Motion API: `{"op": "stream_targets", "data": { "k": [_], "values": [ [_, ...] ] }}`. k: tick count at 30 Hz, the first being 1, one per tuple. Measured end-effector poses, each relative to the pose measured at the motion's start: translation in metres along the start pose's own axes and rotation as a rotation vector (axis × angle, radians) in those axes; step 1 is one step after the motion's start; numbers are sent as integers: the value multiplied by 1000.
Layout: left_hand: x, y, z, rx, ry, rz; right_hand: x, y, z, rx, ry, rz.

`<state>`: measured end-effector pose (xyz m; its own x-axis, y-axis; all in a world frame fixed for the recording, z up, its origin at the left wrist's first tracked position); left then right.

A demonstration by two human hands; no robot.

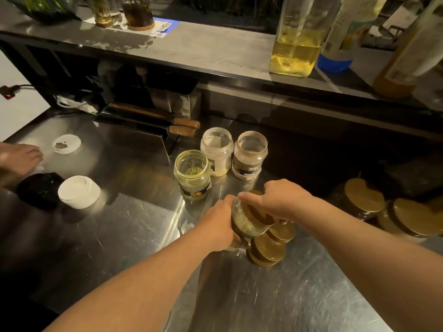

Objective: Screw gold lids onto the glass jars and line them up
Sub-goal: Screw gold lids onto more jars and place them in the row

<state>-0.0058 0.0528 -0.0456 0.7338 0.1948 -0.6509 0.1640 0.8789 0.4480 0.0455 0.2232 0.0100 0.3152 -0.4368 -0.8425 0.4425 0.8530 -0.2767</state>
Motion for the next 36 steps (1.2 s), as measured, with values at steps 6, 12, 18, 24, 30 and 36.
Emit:
{"op": "stream_targets", "data": {
  "k": [6, 12, 18, 24, 30, 36],
  "values": [
    [-5, 0, 4, -13, -29, 85, -15, 4, 0, -162, -119, -83],
    [-6, 1, 4, -2, -31, 91, -8, 2, 2, -347, -127, -39],
    [-6, 0, 2, 36, -37, 100, -5, 5, -5, -319, -58, -10],
    [-2, -2, 1, 42, -23, 117, 12, 8, -9, -238, -79, -85],
    [-3, -10, -5, 94, -68, 160, 10, 6, -1, -385, -99, -85],
    [-25, -15, -9, 201, -271, 272, -26, -1, 25, -633, -93, -45]
  ]
}}
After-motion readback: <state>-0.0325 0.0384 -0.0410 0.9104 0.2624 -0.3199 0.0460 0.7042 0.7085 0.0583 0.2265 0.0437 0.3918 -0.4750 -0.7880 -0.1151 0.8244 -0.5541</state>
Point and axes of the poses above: each hand's wrist, its own z-axis away from the middle knuckle, its own x-axis out of the palm, y = z × x, the point moved 2 cm from there along -z, towards the middle knuckle, and after that the axes turned 12 degrees about -x, right-handed, at the moved point
